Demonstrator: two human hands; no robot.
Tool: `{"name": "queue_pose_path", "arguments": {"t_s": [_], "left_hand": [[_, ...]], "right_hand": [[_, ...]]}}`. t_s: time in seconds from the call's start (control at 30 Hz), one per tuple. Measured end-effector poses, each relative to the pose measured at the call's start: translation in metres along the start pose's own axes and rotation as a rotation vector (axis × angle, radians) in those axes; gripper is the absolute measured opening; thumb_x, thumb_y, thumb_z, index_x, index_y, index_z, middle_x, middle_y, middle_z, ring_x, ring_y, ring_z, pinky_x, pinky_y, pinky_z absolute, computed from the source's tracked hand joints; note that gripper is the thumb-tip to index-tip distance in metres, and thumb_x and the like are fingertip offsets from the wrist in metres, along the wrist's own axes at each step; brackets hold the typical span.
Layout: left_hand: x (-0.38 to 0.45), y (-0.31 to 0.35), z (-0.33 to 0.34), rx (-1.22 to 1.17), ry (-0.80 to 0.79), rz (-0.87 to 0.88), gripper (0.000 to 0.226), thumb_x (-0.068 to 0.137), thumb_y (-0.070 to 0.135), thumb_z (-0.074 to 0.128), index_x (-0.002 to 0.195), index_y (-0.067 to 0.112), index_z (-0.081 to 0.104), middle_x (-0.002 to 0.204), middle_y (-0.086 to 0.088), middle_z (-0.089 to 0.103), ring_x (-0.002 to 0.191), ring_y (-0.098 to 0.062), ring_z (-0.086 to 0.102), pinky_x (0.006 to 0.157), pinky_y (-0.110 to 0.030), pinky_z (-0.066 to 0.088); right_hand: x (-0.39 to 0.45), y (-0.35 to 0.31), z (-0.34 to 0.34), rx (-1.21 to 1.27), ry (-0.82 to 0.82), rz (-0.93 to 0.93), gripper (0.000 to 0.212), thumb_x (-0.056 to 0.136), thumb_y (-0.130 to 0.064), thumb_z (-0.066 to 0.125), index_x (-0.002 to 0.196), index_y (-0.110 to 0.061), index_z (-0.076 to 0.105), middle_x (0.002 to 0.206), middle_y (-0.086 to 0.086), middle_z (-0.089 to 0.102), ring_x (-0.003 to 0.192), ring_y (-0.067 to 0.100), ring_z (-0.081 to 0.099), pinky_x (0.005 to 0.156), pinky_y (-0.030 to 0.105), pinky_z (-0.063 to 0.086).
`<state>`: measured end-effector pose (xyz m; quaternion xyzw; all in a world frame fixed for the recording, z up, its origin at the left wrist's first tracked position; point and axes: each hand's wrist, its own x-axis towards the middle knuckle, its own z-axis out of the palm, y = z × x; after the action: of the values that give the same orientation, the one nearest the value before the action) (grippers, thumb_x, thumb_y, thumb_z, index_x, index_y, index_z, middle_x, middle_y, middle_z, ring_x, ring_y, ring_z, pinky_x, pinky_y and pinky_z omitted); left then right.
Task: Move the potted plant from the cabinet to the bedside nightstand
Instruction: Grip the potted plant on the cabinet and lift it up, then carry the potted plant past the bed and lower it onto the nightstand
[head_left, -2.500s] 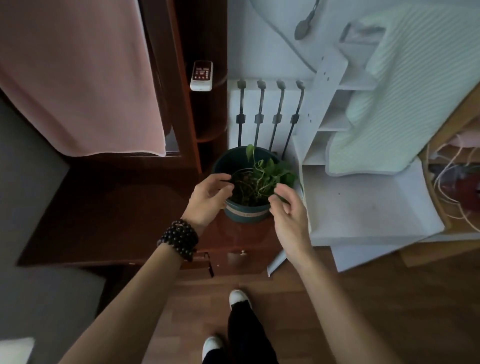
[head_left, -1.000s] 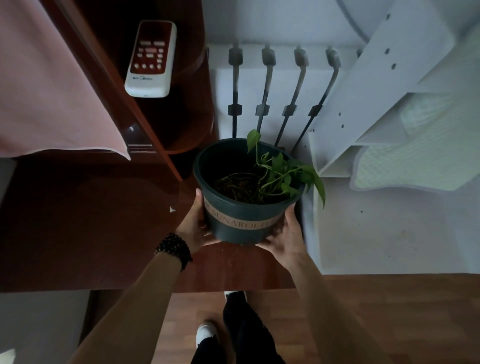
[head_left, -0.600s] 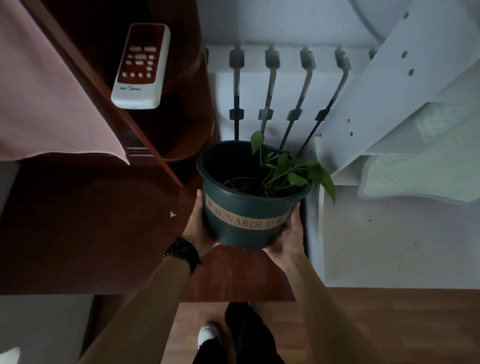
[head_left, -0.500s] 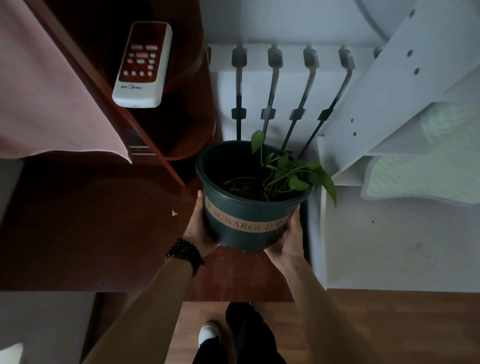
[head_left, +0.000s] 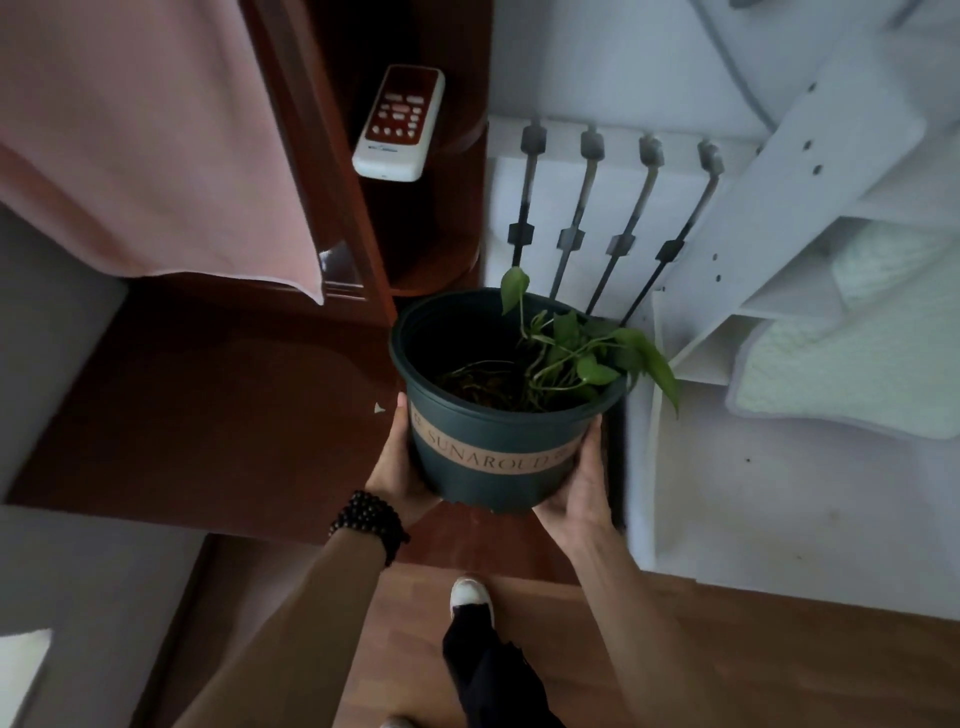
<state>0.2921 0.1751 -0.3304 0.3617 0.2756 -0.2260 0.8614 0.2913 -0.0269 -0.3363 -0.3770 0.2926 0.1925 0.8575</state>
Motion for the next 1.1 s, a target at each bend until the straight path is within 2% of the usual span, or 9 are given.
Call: {"name": "queue_pose_path", "arguments": {"t_s": [0.1, 0.2, 0.33, 0.47, 0.63, 0.83, 0.9, 1.0, 1.1], "left_hand": [[-0.039, 0.000, -0.011, -0.019, 0.023, 0.066, 0.079, 0.091, 0.082, 0.032, 0.127, 0.026, 0.074, 0.132, -0.010, 0.074, 0.117, -0.030, 0.072, 0.084, -0.051, 0.064], [-0.092, 0.007, -0.032, -0.040, 0.030, 0.161, 0.075, 0.093, 0.079, 0.030, 0.115, 0.029, 0.080, 0.122, -0.007, 0.079, 0.109, -0.027, 0.076, 0.076, -0.047, 0.065], [-0.163, 0.024, -0.063, -0.057, 0.089, 0.290, 0.076, 0.091, 0.081, 0.031, 0.113, 0.028, 0.081, 0.117, -0.006, 0.081, 0.103, -0.025, 0.078, 0.071, -0.045, 0.066], [-0.255, 0.043, -0.106, -0.093, 0.172, 0.476, 0.075, 0.089, 0.084, 0.037, 0.130, 0.032, 0.071, 0.132, -0.008, 0.075, 0.115, -0.032, 0.073, 0.080, -0.053, 0.064], [-0.381, 0.060, -0.147, -0.107, 0.230, 0.731, 0.073, 0.088, 0.084, 0.038, 0.137, 0.037, 0.065, 0.146, -0.007, 0.065, 0.137, -0.037, 0.057, 0.110, -0.061, 0.047], [-0.533, 0.055, -0.190, -0.209, 0.295, 0.965, 0.077, 0.094, 0.078, 0.031, 0.149, 0.028, 0.053, 0.153, -0.018, 0.055, 0.139, -0.044, 0.050, 0.108, -0.062, 0.046], [-0.577, 0.045, -0.204, -0.281, 0.308, 1.047, 0.075, 0.094, 0.074, 0.036, 0.148, 0.025, 0.055, 0.152, -0.019, 0.056, 0.138, -0.043, 0.051, 0.105, -0.059, 0.049], [-0.641, 0.024, -0.228, -0.379, 0.359, 1.171, 0.074, 0.091, 0.072, 0.048, 0.146, 0.024, 0.058, 0.150, -0.019, 0.057, 0.135, -0.043, 0.052, 0.093, -0.057, 0.060], [-0.698, -0.005, -0.257, -0.458, 0.412, 1.284, 0.081, 0.086, 0.073, 0.056, 0.148, 0.023, 0.054, 0.154, -0.016, 0.054, 0.138, -0.042, 0.051, 0.096, -0.058, 0.059]], "right_hand": [[-0.022, 0.011, 0.017, -0.066, -0.058, 0.017, 0.096, 0.062, -0.082, 0.073, 0.137, -0.024, 0.068, 0.138, 0.006, 0.073, 0.128, 0.026, 0.067, 0.110, 0.050, 0.052], [-0.051, 0.033, 0.046, -0.125, -0.147, 0.009, 0.097, 0.059, -0.082, 0.075, 0.137, -0.025, 0.068, 0.137, 0.006, 0.073, 0.123, 0.024, 0.071, 0.099, 0.046, 0.059], [-0.091, 0.062, 0.095, -0.156, -0.280, -0.001, 0.093, 0.065, -0.079, 0.073, 0.141, -0.025, 0.065, 0.140, 0.007, 0.071, 0.132, 0.029, 0.063, 0.115, 0.055, 0.047], [-0.141, 0.105, 0.157, -0.237, -0.452, 0.008, 0.079, 0.083, -0.079, 0.058, 0.144, -0.030, 0.062, 0.145, 0.007, 0.067, 0.134, 0.031, 0.061, 0.112, 0.057, 0.049], [-0.219, 0.164, 0.235, -0.276, -0.696, 0.072, 0.084, 0.076, -0.081, 0.065, 0.143, -0.031, 0.062, 0.148, 0.010, 0.064, 0.136, 0.036, 0.058, 0.112, 0.062, 0.047], [-0.312, 0.239, 0.313, -0.380, -1.050, 0.160, 0.070, 0.090, -0.074, 0.055, 0.143, -0.029, 0.063, 0.145, 0.010, 0.067, 0.130, 0.035, 0.065, 0.097, 0.054, 0.058], [-0.342, 0.266, 0.334, -0.390, -1.140, 0.227, 0.063, 0.095, -0.070, 0.052, 0.139, -0.027, 0.067, 0.142, 0.011, 0.069, 0.127, 0.034, 0.067, 0.096, 0.054, 0.059], [-0.391, 0.315, 0.365, -0.395, -1.199, 0.409, 0.053, 0.090, -0.071, 0.059, 0.117, -0.030, 0.081, 0.131, 0.009, 0.076, 0.121, 0.035, 0.071, 0.099, 0.060, 0.057], [-0.444, 0.366, 0.384, -0.435, -1.329, 0.559, 0.053, 0.090, -0.068, 0.060, 0.115, -0.027, 0.083, 0.136, 0.010, 0.073, 0.127, 0.038, 0.067, 0.108, 0.066, 0.049]]}}
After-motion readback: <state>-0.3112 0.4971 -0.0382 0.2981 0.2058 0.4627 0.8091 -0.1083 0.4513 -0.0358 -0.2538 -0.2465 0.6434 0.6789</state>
